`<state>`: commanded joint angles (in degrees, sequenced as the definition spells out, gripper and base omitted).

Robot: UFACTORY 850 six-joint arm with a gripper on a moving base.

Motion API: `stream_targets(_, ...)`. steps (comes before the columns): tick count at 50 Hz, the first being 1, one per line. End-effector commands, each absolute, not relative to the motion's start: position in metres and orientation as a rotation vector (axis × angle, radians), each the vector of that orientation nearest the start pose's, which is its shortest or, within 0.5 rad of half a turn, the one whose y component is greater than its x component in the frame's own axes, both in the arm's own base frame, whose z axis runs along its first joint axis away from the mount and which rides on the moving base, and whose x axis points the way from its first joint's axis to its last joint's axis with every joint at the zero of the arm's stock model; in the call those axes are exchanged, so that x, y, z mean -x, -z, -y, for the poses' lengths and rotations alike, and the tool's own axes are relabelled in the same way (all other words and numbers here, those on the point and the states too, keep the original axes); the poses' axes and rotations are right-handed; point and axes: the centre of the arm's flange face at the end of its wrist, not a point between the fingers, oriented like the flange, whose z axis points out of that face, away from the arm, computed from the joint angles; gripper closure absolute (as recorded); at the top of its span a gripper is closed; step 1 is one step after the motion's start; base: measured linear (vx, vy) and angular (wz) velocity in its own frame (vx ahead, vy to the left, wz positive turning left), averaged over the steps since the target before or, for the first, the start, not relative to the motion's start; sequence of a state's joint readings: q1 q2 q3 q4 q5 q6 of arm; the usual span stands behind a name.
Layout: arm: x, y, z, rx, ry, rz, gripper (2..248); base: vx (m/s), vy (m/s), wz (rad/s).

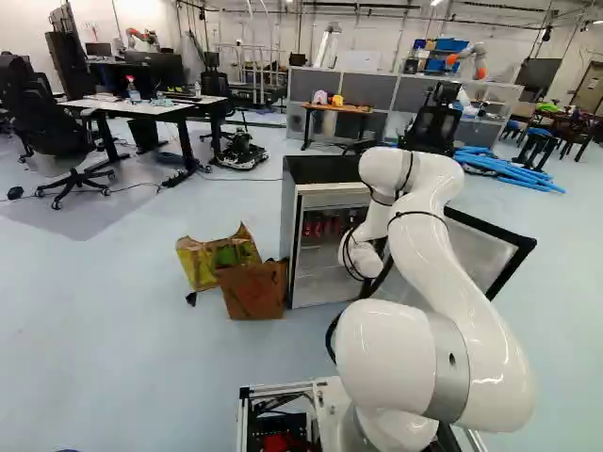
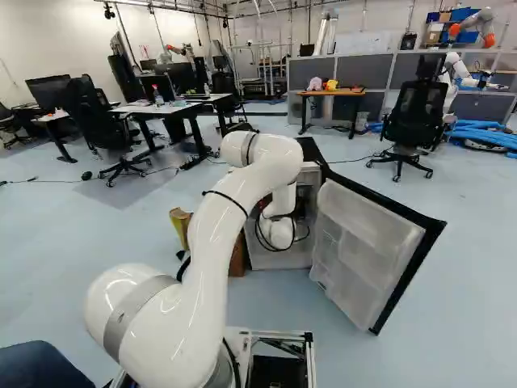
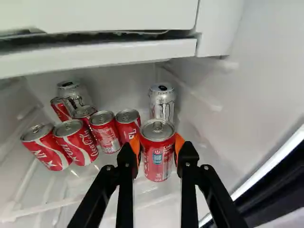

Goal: Grab a drink from the fridge

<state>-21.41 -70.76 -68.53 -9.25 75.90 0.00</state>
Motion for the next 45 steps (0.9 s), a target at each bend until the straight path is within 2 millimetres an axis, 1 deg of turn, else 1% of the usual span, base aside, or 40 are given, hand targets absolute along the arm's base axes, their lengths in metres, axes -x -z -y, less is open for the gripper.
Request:
stream_targets(19, -0.516, -0.073, 0.186, 2.632, 1.892, -0.291, 157, 0.000, 0.000, 0.000)
stream_targets(45, -0.468, -0.122, 0.159, 2.656, 1.828, -0.278, 157, 0.000, 0.000, 0.000)
